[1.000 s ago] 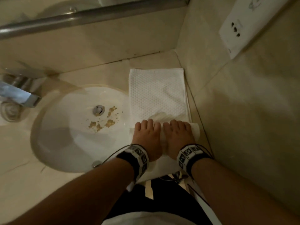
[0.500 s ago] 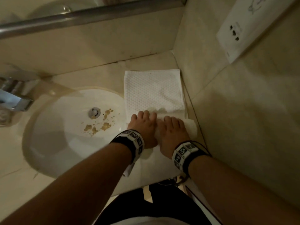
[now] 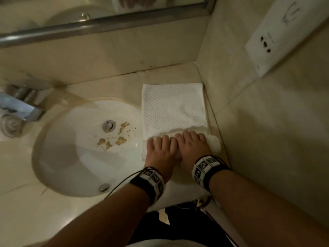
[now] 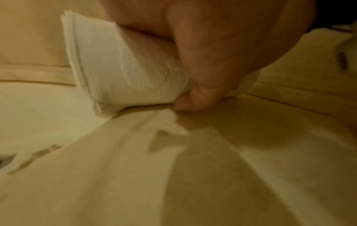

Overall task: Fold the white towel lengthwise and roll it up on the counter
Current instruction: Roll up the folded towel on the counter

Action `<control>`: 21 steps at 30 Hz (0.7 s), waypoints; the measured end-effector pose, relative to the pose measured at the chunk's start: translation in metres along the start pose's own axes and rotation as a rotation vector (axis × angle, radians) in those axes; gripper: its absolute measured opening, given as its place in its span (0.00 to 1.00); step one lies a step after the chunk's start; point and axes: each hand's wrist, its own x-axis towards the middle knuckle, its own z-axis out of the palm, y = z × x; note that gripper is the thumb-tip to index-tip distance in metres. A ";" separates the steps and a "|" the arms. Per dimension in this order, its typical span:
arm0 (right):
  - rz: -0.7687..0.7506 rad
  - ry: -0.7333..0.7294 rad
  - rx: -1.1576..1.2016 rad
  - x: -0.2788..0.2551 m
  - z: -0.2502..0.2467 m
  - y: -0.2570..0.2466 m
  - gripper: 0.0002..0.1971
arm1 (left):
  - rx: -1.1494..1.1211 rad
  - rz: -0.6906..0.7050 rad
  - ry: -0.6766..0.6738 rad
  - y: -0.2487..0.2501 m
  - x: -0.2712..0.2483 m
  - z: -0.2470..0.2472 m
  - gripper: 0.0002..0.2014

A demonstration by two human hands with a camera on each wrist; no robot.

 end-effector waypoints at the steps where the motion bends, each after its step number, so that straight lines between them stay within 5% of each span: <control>1: -0.004 -0.010 -0.008 -0.006 0.000 -0.002 0.29 | -0.006 -0.006 -0.025 0.001 -0.003 -0.001 0.33; 11: -0.031 -0.272 0.078 -0.055 0.007 -0.020 0.37 | -0.109 0.004 -0.298 0.015 -0.041 -0.020 0.32; 16: -0.016 -0.365 0.192 -0.035 -0.001 -0.008 0.30 | -0.127 0.010 -0.374 0.006 -0.014 -0.024 0.28; 21: -0.055 -0.265 0.196 -0.019 -0.004 0.002 0.30 | -0.171 -0.058 -0.354 0.001 0.017 -0.024 0.20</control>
